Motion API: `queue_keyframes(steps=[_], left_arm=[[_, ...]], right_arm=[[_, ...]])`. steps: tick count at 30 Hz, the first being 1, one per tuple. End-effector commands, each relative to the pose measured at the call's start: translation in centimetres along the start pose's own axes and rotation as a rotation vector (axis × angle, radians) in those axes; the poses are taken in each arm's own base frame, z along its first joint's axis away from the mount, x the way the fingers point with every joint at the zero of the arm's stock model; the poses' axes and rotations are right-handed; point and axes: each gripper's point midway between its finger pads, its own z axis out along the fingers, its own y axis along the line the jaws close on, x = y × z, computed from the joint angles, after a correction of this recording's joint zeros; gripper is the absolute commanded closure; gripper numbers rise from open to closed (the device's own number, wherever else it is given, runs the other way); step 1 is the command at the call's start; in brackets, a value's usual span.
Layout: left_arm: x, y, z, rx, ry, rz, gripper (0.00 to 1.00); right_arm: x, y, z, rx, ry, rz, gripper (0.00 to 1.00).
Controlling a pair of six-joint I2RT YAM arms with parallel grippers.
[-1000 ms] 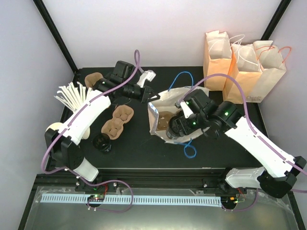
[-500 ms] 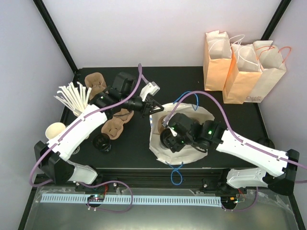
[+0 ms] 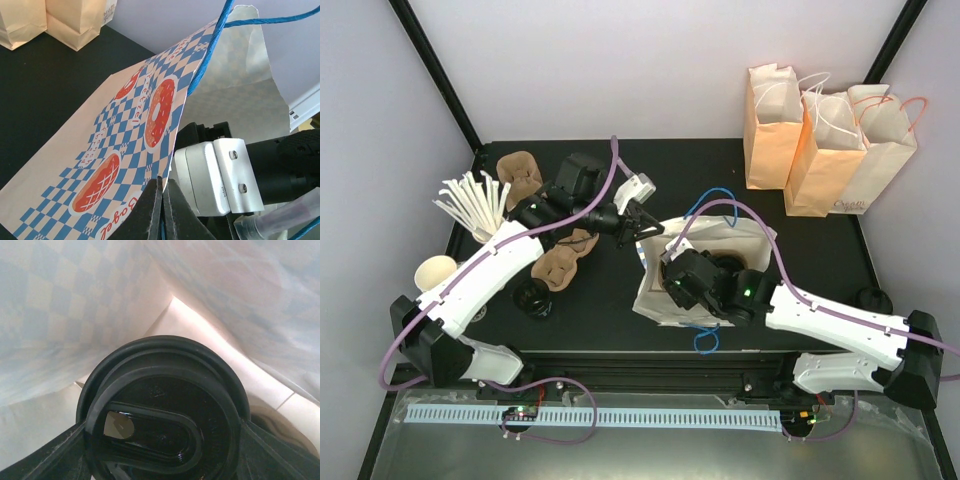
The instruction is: Pack the takeout coffee
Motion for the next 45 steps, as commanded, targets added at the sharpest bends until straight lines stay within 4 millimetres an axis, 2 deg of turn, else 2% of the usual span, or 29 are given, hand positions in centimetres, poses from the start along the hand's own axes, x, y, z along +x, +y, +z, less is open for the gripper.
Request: queue_keyframes(steps=[1,8,12,20,25,36,40,45], left_arm=[[-1.7,-2.1,-0.8,0.056,-0.076,0.084,0.99],[-2.0,-2.0,-1.0,-0.038,-0.112,0.160,0.98],[-2.3,-3.3,-2.1,-0.095,-0.140,0.285,0.99],[-1.2,-4.9,-2.6,-0.096,-0.127,0.406,0.98],[-0.3,-5.0,-2.4,-0.086,-0.105,0.419,0.98],[0.4,-5.3,-1.6,-0.033,-0.073,0.383,0.98],[0.4,-5.4,-1.5,-0.024,-0.071,0.377,0.99],[0.5,-5.3,-1.4,-0.027,-0.063,0.364,0.98]], right_arm=[[-2.3,-0.3,0.0,0.032,-0.130,0.031,0.56],[-0.6,2.0,1.0,0.067,-0.102,-0.033,0.55],[-0.2,3.6,1.5,0.121,-0.117,-0.078,0.55],[-0.7,1.6,2.6,0.344,-0.122,-0.071,0.55],[-0.6,1.7,3.2,0.344,-0.110,-0.052,0.55],[-2.9,1.2,3.3,0.355,-0.182,-0.046,0.54],[-3.6,1.3,3.9,0.337,-0.205,-0.052,0.54],[-3.4,1.1,5.1,0.329,-0.183,-0.055,0.54]])
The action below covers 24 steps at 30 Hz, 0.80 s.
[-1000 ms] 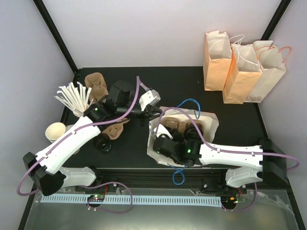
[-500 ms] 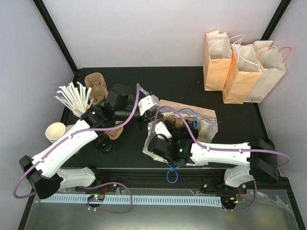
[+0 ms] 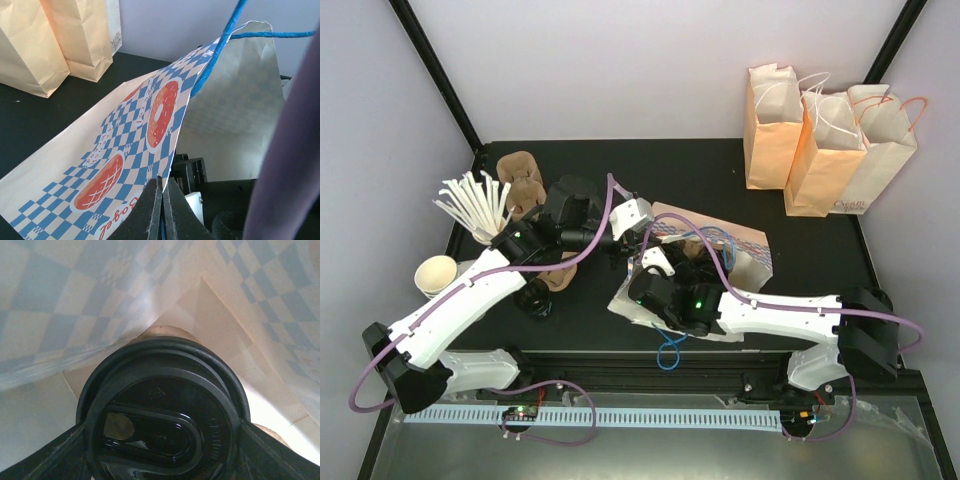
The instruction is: Pack the takeout coffee
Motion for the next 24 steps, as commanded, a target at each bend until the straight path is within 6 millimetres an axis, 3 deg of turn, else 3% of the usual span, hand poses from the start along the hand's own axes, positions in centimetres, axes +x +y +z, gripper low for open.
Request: queue_keyframes(steps=[1,10,15,20,24], left_arm=[[-0.7,-1.3,-0.1,0.064,-0.020,0.011,0.98],[-1.3,-1.0,0.1,0.065,-0.014,-0.028,0.98],[-1.4,-1.0,0.1,0.070,-0.008,-0.047,0.99],[-1.3,-0.9,0.1,0.062,-0.001,-0.051,0.99],[-1.3,-0.8,0.2,0.065,0.005,-0.061,0.98]], right_arm=[[-0.9,-0.1,1.1,0.010,-0.026,0.038,0.54],[-0.6,-0.5,1.8,0.004,-0.018,0.039,0.54],[-0.1,1.3,1.4,-0.123,-0.012,0.024,0.54],[1.0,0.9,2.0,-0.072,0.033,-0.019,0.54],[1.7,1.7,2.6,-0.080,0.052,-0.064,0.55]])
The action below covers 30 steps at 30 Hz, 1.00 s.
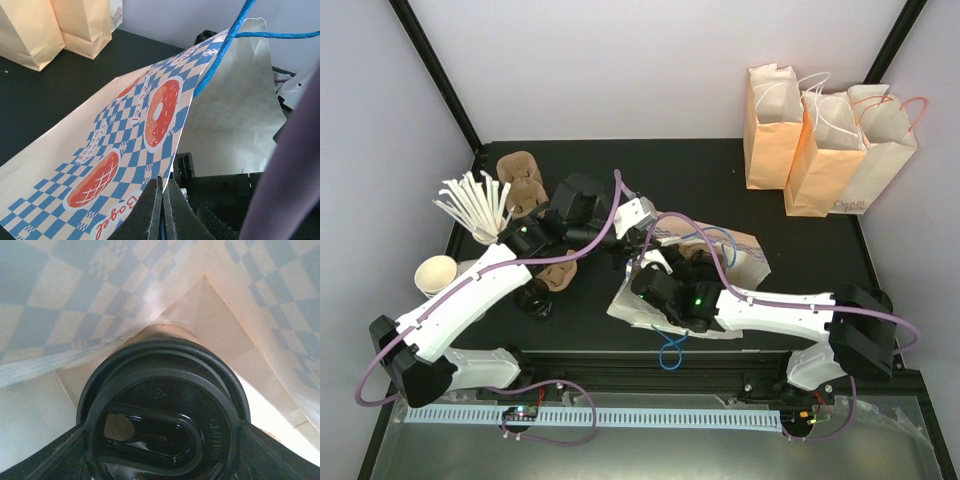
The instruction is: Pack the takeout coffee
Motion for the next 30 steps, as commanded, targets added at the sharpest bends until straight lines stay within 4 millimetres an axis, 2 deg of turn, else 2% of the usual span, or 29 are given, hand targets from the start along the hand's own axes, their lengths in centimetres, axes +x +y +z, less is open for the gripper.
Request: queue_keyframes(steps=[1,10,12,15,19,23,30], left_arm=[[-2.5,-1.7,-0.8,0.067,-0.053,0.026,0.98],[-2.7,-0.7,-1.0,0.050,-0.036,-0.057,0.98],[-2.9,0.2,-0.9,0.041,-0.019,-0.129,0.98],[-2.8,1.0,0.1,0.098,0.021,-0.290,0.98],[-2.3,1.5,1.6,0.177,0.095,-0.431,0.98],[-2.5,4.3,2.1,0.129,0.126,-0.532,0.98],[-6.4,11.2,2.8,0.021,-0.054,-0.529,0.95]], right_arm=[[0.9,0.4,1.1,0.012,0.035,-0.054,0.55],[0.7,-0.3,2.2,0.123,0.057,-0.131,0.55],[0.7,-0.1,2.2,0.090,0.067,-0.123,0.54],[0.3,0.7,2.6,-0.062,0.121,-0.057,0.53],[0.0,-0.2,3.8,-0.169,0.184,0.035,0.53],[0.5,-1.0,5.4,-0.223,0.263,0.071,0.53],[1.9,-1.4,8.3,-0.238,0.460,0.064,0.53]])
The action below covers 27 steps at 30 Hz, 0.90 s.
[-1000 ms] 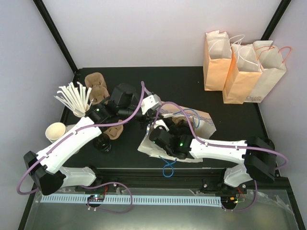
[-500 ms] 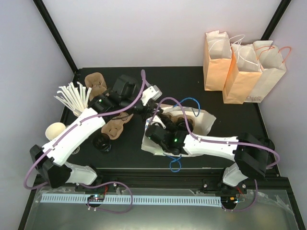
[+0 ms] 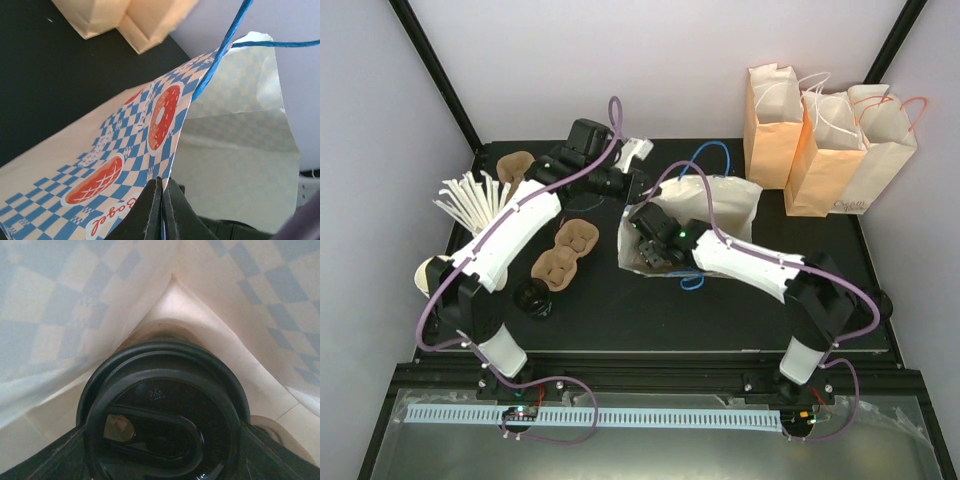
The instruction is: Pack the takeout coffee
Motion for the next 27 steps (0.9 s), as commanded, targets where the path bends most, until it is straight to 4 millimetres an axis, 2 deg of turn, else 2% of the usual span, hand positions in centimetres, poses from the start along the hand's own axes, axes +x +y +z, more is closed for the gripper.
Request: queue_keyframes(steps=[1,3,4,8,12,13,14,16,20,24,27], left_arm=[[-4.0,-1.1,0.2,0.075,-0.094,0.005,0.95],[-5.5,-0.3,0.5,0.063,-0.125,0.034,0.94],[-6.2,0.2,0.6,0.053,-0.136,0.047,0.90],[-8.5,3.1,0.0,-0.047,-0.184,0.049,0.54],[-10.6,4.8,-3.3,-0.164,-0.291,0.065,0.15],[-11.0,5.0,-4.5,-0.207,-0.325,0.071,0.07],[-11.3,5.3,-5.6,-0.253,-0.362,0.079,0.03],[-11.6,5.9,-7.9,-0.355,-0.439,0.091,0.01],[-10.3,6.3,-12.2,-0.517,-0.557,0.092,0.01],[-7.5,6.4,-15.7,-0.645,-0.620,0.084,0.01],[-5.9,5.9,-17.9,-0.693,-0.660,0.091,0.01]], right_arm=[[2.3,-0.3,2.6,-0.054,0.201,0.027,0.53],[2.5,-0.5,3.5,-0.092,0.249,0.060,0.53],[2.6,-1.0,4.0,-0.111,0.272,0.083,0.53],[3.9,-1.6,6.4,-0.147,0.394,0.117,0.53],[5.7,-1.5,8.6,-0.153,0.496,0.113,0.53],[6.4,-1.3,9.2,-0.165,0.526,0.116,0.53],[7.1,-1.0,9.8,-0.174,0.554,0.117,0.53],[8.2,-0.9,10.9,-0.174,0.601,0.133,0.53],[9.9,-0.2,11.7,-0.225,0.661,0.160,0.52],[11.1,-0.8,11.5,-0.225,0.694,0.182,0.51],[11.1,-0.8,11.2,-0.272,0.699,0.236,0.51]])
